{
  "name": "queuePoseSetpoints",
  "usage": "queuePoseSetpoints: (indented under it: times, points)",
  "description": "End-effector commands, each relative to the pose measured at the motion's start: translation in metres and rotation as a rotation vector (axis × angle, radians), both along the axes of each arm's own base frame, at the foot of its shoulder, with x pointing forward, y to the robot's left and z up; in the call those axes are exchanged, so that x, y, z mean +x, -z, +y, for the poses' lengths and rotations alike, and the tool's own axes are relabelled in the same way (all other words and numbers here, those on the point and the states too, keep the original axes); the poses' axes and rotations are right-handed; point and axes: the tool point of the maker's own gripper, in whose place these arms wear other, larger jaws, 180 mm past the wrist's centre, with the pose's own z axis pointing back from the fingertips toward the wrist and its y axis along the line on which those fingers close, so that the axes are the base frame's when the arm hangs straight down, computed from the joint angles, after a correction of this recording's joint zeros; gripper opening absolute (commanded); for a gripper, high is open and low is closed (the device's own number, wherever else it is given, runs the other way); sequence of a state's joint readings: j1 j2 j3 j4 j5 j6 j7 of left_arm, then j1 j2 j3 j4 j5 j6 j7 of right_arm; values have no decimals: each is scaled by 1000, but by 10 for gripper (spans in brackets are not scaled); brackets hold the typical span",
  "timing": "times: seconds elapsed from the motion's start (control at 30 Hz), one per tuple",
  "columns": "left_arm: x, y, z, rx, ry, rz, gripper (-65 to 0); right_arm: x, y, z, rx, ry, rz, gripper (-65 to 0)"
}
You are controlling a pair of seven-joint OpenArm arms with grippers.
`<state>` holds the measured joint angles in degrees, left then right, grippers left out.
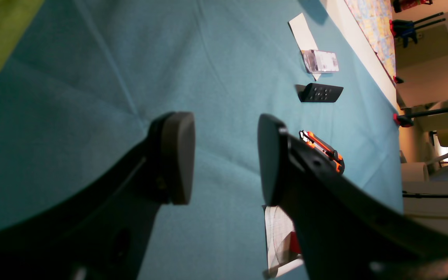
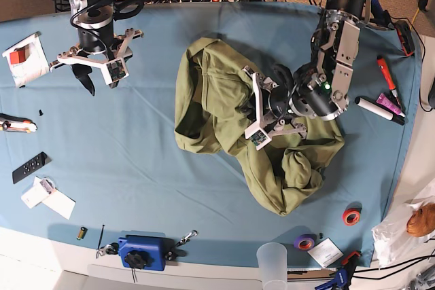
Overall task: Layout the t-shirt on the table in an organized manner, then fold the t-shirt properly
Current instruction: 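Grasp the shirt's bunched middle with the left gripper and lift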
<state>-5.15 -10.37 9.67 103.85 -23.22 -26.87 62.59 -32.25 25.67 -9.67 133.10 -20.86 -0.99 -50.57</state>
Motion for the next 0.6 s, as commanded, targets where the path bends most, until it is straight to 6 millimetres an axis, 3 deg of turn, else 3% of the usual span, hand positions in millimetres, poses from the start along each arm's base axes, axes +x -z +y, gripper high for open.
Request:
queuePoseSetpoints:
  times: [0.0, 0.2, 0.37, 0.43, 0.57]
  points:
    - [6, -9, 0, -9, -2, -41, -547, 3, -11, 0, -9, -9, -40, -385]
    - [-6, 5, 3, 5, -11, -14, -545, 4, -11, 0, -9, -9, -40, -385]
    - [-6, 3, 0, -15, -13, -25, -551, 4, -11, 0, -9, -9, -40, -385]
    - [-6, 3, 0, -17, -13, -27, -641, 4, -11, 0, -9, -9, -40, -385]
    - [-11, 10, 7, 34, -16, 17, -650, 4, -12, -1, -21, -8, -45, -385]
